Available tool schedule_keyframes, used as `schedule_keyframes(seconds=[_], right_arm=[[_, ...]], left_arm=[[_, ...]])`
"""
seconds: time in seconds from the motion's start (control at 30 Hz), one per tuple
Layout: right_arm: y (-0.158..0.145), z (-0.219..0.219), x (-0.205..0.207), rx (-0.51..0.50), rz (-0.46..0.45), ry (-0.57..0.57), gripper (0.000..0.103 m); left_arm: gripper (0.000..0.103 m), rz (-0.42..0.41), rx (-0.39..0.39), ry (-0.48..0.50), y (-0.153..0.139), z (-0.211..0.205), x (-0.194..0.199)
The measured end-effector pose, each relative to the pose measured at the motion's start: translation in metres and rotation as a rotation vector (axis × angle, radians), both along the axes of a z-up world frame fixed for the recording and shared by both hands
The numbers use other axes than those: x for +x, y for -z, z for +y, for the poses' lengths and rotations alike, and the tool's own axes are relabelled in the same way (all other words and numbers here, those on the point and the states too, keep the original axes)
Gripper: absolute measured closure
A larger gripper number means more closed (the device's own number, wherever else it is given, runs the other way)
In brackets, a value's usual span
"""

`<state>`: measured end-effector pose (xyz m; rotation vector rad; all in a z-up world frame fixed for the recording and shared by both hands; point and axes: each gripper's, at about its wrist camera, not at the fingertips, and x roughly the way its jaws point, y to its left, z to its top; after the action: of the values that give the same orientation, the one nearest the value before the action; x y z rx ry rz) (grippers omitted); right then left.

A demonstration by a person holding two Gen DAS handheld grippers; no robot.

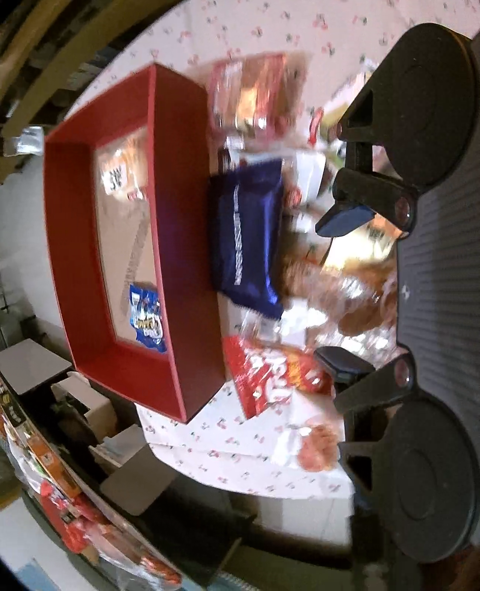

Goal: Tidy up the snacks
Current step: 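Grasp the white spicy-strip bag with the left gripper while the right gripper moves to the snacks, then grasp the clear pastry bag with the right gripper while the left gripper holds the white bag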

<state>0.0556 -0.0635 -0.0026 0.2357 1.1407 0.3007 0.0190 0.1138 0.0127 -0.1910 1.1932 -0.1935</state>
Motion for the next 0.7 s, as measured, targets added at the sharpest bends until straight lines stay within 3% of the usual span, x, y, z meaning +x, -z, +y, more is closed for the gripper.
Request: schedule_keyframes(seconds=[0.1, 0.23, 0.33, 0.43, 0.47, 0.7], right_arm=[[0.004, 0.012, 0.007, 0.018, 0.017, -0.018, 0.025], [0.017, 0.028, 0.013, -0.032, 0.051, -0.05, 0.024], [0.021, 0.034, 0.014, -0.062, 0.028, -0.073, 0.023], [0.021, 0.032, 0.013, -0.06, 0.024, -0.066, 0.042], [0.02, 0.031, 0.011, -0.059, 0.022, -0.072, 0.057], [0.017, 0.018, -0.001, -0.062, 0.015, -0.103, 0.074]], left_arm=[[0.051, 0.006, -0.01, -0.007, 0.001, 0.008, -0.002], [0.051, 0.031, -0.01, -0.013, 0.008, 0.013, -0.002], [0.051, 0.046, -0.008, -0.014, 0.013, 0.015, -0.001], [0.051, 0.05, -0.01, 0.0, 0.014, 0.011, -0.001], [0.051, 0.048, -0.011, 0.005, 0.013, 0.01, -0.001], [0.051, 0.048, -0.004, 0.012, 0.013, 0.006, -0.002]])
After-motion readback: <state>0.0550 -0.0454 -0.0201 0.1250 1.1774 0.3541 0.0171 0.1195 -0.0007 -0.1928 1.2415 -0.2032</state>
